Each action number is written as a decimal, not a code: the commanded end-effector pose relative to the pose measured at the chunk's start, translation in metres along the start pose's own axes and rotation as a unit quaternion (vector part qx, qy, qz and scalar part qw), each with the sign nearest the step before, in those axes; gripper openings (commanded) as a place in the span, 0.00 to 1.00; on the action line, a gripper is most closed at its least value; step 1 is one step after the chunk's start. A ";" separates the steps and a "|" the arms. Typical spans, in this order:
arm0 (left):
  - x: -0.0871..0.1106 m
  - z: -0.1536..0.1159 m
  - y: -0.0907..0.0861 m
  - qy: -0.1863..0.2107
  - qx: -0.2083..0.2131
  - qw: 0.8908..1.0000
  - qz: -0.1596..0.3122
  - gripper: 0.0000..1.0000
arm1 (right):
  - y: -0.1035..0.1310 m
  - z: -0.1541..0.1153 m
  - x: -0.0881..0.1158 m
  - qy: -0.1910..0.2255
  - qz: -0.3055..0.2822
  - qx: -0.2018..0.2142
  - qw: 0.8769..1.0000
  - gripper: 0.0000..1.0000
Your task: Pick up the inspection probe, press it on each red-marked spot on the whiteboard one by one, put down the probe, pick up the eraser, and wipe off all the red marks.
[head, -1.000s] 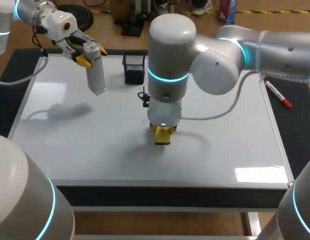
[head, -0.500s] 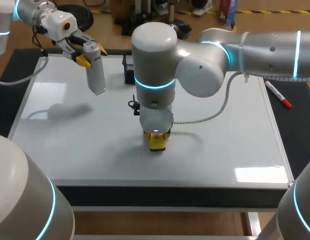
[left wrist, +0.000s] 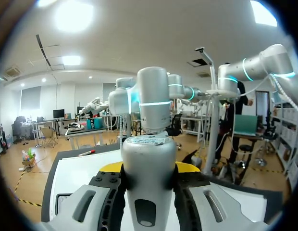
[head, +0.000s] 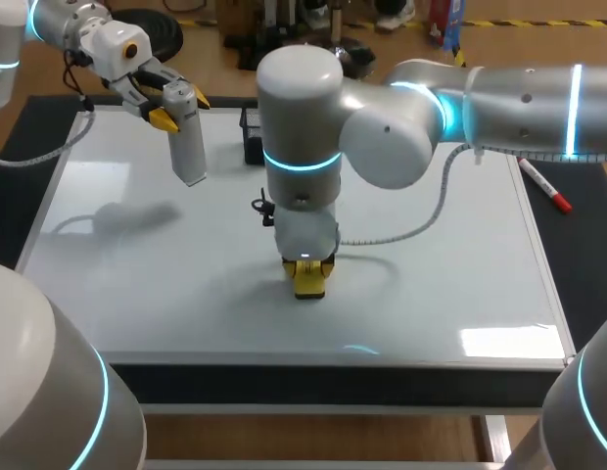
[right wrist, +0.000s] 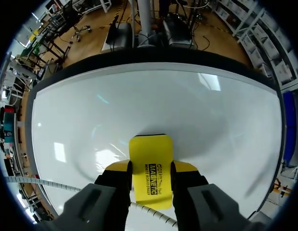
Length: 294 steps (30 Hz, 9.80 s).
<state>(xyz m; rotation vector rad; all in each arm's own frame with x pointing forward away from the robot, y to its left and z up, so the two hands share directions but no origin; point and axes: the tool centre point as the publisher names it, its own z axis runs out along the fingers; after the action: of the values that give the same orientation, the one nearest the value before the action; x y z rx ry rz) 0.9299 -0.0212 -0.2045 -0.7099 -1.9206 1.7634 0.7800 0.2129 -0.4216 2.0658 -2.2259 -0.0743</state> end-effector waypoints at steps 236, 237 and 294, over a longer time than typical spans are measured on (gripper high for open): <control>-0.001 -0.001 0.000 0.002 0.000 1.000 0.000 0.00 | -0.260 -0.146 0.147 -0.285 0.549 -0.027 0.785 1.00; -0.001 -0.001 0.000 0.002 0.000 1.000 0.000 0.00 | -0.260 -0.146 0.147 -0.285 0.549 -0.027 0.785 1.00; -0.097 -0.021 -0.056 -0.251 -0.034 0.967 -0.010 0.00 | -0.260 -0.146 0.147 -0.285 0.549 -0.027 0.785 1.00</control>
<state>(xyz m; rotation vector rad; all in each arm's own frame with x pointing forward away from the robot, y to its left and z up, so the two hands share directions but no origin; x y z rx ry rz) 1.0173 -0.0623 -0.1483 -0.3884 -2.2194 1.9482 1.0425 0.0514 -0.2988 0.4213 -3.3151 -0.7116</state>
